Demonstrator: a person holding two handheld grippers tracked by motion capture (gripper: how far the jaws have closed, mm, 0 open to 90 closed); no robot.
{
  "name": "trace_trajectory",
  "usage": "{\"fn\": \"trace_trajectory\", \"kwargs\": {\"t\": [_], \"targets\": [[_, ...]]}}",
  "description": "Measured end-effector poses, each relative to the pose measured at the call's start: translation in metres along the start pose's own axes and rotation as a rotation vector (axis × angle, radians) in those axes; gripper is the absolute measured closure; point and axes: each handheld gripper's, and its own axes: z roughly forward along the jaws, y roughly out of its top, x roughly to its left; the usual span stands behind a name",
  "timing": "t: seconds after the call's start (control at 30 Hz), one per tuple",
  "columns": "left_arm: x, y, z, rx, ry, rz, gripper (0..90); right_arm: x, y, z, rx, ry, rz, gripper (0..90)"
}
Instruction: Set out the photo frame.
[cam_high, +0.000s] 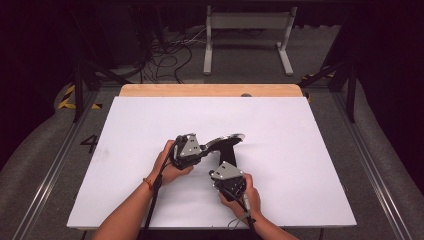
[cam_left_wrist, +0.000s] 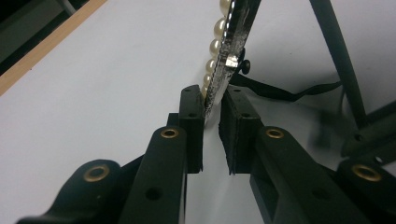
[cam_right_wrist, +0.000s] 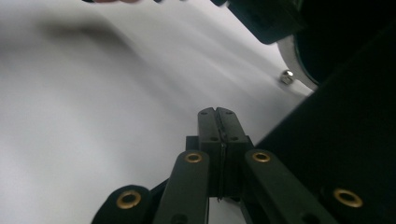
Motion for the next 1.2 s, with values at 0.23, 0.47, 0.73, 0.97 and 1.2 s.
{"fn": "trace_trajectory", "kwargs": {"t": [0.23,0.47,0.73,0.97,1.2], "targets": [[-0.001,0.000,0.000,0.007,0.011,0.005,79.7,0.011,0.006,0.008,-0.032,-0.025,-0.057,90.0],[-0.001,0.000,0.000,0.007,0.012,0.010,79.9,-0.002,-0.001,0.010,-0.010,-0.049,-0.003,90.0],[-0.006,0.002,-0.002,0.018,0.010,0.032,80.4,-0.007,-0.004,0.003,0.020,-0.050,0.008,90.0],[-0.010,0.004,-0.005,0.032,0.009,0.059,80.5,-0.013,-0.006,-0.001,0.031,-0.028,0.013,90.0],[-0.010,0.003,-0.007,0.033,-0.009,0.054,80.0,-0.024,-0.009,-0.005,0.033,0.017,0.045,90.0]]}}
